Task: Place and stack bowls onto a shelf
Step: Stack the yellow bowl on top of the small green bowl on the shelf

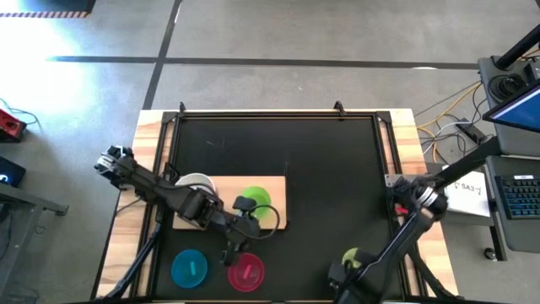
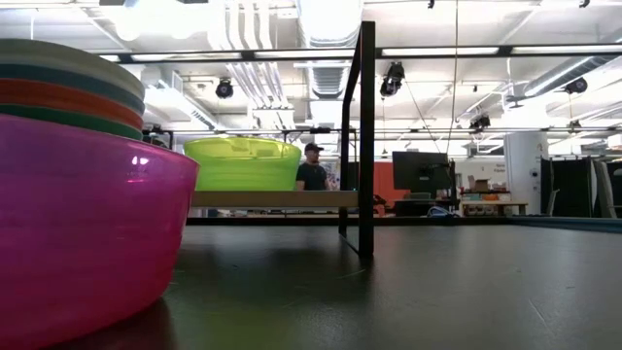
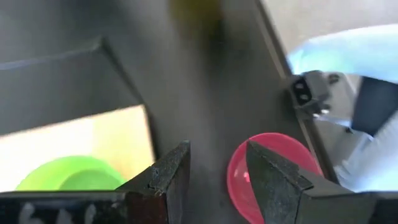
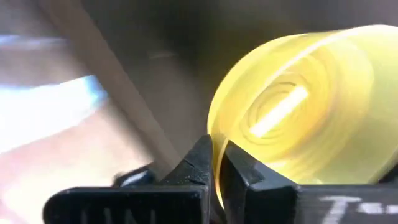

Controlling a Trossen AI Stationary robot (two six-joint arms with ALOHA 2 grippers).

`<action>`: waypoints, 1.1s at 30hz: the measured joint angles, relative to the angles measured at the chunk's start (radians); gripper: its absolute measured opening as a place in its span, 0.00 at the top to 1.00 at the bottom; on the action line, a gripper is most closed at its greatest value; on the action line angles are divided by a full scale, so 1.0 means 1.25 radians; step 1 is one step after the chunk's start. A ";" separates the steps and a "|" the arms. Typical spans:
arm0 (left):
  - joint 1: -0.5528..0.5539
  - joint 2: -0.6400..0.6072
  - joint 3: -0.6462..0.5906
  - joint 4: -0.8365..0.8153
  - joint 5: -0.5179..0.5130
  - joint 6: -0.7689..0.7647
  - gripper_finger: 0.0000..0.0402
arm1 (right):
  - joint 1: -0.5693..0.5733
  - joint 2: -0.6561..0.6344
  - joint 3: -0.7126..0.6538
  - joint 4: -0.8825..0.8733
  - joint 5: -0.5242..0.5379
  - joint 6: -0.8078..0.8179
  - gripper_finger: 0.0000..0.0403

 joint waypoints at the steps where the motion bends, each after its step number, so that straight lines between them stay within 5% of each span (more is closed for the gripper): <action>1: -0.004 0.000 0.000 0.010 0.011 0.015 0.65 | 0.000 -0.022 0.005 0.027 0.000 -0.038 0.98; 13: -0.048 0.000 0.000 0.242 0.107 0.170 0.65 | -0.061 -0.187 0.012 0.431 0.114 -0.531 0.98; 23: -0.058 0.003 -0.005 0.390 0.131 0.236 0.65 | -0.137 -0.192 0.011 0.482 0.021 -0.944 0.98; 33: -0.058 0.059 0.001 0.425 0.132 0.245 0.65 | -0.184 -0.193 0.058 0.493 -0.023 -1.116 0.98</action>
